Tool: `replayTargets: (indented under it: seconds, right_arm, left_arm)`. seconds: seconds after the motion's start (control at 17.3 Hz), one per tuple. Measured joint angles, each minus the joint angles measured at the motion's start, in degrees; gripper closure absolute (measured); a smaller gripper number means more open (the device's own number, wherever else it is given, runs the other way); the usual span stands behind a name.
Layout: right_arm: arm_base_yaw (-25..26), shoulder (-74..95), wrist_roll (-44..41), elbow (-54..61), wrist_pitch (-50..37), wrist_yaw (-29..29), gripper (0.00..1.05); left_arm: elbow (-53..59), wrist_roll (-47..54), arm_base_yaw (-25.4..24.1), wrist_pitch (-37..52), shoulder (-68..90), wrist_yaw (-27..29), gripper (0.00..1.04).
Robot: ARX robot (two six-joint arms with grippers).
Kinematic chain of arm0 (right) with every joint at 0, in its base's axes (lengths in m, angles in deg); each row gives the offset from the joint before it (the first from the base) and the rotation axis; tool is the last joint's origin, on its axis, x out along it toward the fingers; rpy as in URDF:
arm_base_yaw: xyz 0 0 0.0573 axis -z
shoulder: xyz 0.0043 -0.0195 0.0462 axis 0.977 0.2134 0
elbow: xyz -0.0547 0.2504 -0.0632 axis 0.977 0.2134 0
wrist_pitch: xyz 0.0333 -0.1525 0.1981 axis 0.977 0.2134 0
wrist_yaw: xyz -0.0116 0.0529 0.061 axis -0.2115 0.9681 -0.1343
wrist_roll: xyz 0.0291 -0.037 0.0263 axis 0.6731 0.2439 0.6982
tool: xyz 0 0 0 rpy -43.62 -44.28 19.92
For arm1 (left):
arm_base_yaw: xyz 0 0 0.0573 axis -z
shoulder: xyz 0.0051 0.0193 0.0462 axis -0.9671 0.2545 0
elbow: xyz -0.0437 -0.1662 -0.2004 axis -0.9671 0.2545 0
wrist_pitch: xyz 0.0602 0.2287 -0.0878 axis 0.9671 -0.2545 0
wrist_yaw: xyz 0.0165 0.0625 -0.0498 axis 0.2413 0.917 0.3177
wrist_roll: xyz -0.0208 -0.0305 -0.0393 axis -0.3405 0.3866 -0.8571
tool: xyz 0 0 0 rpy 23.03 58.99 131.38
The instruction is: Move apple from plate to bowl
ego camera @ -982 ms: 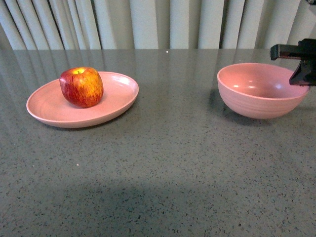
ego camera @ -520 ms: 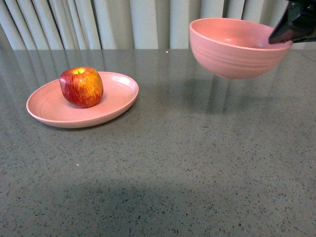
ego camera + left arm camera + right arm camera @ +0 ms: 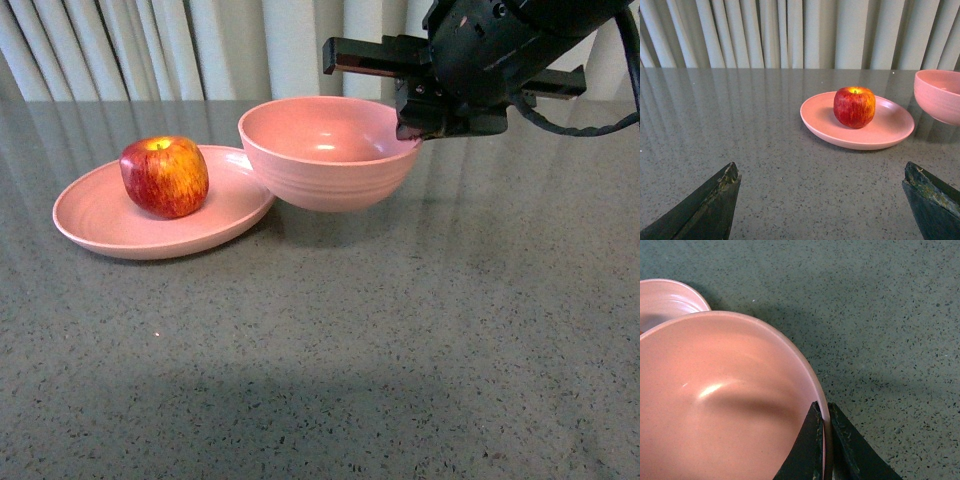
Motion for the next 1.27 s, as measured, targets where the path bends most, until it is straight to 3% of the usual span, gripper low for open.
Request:
replayTargets:
  seconds: [0.4,1.27]
  right_arm:
    - [1.20,5.11,1.44,-4.13,0.61,-2.14,1.02]
    - [2.34,6.23,2.47,-1.97,-0.63,-1.49,1.02]
  left_arm:
    - [0.00,0.00,0.00,0.00,0.00,0.00,0.07]
    - [0.00,0.00,0.00,-0.02,0.00,0.00,0.07]
